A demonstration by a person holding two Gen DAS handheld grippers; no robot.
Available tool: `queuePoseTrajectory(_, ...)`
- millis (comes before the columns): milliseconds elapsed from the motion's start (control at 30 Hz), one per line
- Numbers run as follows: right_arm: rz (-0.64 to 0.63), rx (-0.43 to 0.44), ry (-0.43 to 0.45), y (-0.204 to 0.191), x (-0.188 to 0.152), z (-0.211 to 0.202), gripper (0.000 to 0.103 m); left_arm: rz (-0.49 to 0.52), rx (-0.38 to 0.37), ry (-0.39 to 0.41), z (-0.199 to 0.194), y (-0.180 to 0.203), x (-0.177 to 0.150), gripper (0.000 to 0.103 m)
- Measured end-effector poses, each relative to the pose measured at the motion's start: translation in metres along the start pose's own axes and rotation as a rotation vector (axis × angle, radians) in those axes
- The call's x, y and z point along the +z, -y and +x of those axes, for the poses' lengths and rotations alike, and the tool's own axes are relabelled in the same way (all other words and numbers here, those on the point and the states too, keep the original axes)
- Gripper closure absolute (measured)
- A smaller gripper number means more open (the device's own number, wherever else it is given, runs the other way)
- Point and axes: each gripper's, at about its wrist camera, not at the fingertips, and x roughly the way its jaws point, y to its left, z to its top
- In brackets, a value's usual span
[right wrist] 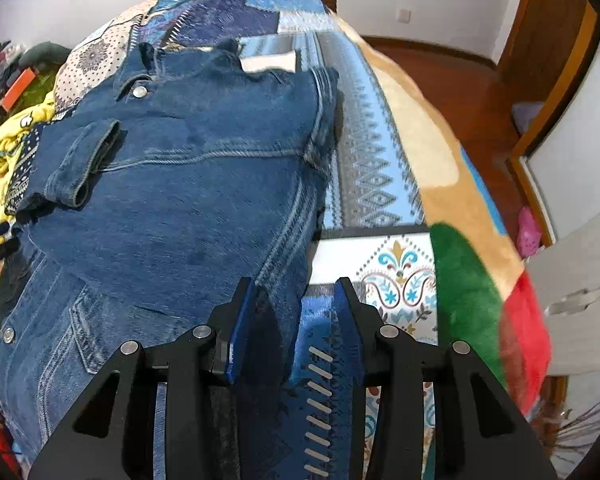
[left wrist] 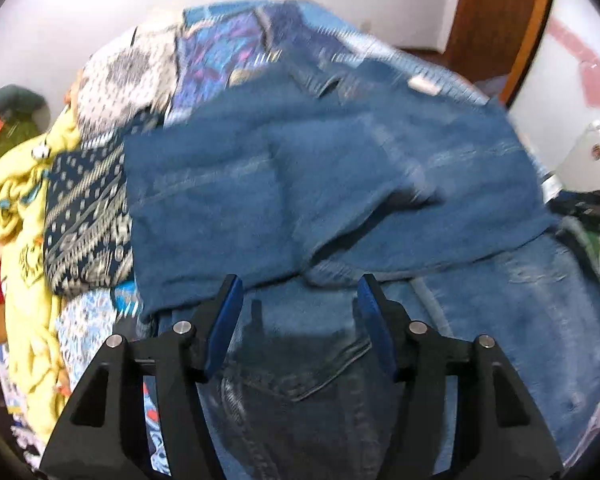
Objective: Fold large clothes
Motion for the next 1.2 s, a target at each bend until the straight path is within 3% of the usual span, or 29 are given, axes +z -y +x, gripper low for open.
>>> queuePoseTrajectory(67,-0.016,-0.008,0.026,-0.005,0.003,-0.007,0.065,0.025,0.022,0.031,-0.005,0.006,0.008,0.036)
queuePoseTrajectory(133,-0.023,0.002,0.051,-0.011,0.007,-0.014,0.056,0.06,0.043,0.036,-0.004,0.014,0.016,0.034)
queuePoseTrajectory(167,-0.027,0.009,0.063,-0.013,0.009,-0.017,0.048,0.089,0.065,0.024,0.002,0.02,0.021,0.029)
queuePoseTrajectory(267,-0.051,0.025,0.112,-0.023,0.013,-0.026,0.04,0.182,0.145,0.007,0.02,0.037,0.028,0.011)
queuePoseTrajectory(367,-0.075,0.041,0.12,-0.034,0.015,-0.025,0.033,0.264,0.201,-0.03,0.043,0.052,0.032,0.011)
queuePoseTrajectory(467,-0.091,0.059,0.114,-0.042,0.016,-0.019,0.031,0.31,0.21,-0.04,0.058,0.06,0.036,0.011)
queuePoseTrajectory(633,-0.094,0.074,0.069,-0.049,0.016,0.0,0.031,0.418,0.236,0.034,0.064,0.087,0.04,0.011)
queuePoseTrajectory(667,-0.091,0.075,0.06,-0.049,0.015,0.003,0.031,0.434,0.232,0.036,0.066,0.091,0.041,0.015)
queuePoseTrajectory(700,-0.087,0.078,0.05,-0.049,0.014,0.006,0.031,0.444,0.217,0.029,0.069,0.094,0.042,0.028)
queuePoseTrajectory(800,-0.076,0.084,0.034,-0.046,0.01,0.009,0.031,0.436,0.171,0.011,0.076,0.099,0.047,0.053)
queuePoseTrajectory(867,-0.065,0.086,0.032,-0.044,0.009,0.01,0.031,0.402,0.134,0.013,0.077,0.098,0.052,0.065)
queuePoseTrajectory(1033,-0.057,0.074,0.04,-0.04,0.008,0.006,0.031,0.255,0.047,0.047,0.065,0.082,0.063,0.076)
queuePoseTrajectory(1200,-0.052,0.072,0.05,-0.039,0.007,-0.001,0.031,0.026,-0.093,0.124,0.027,0.031,0.074,0.081)
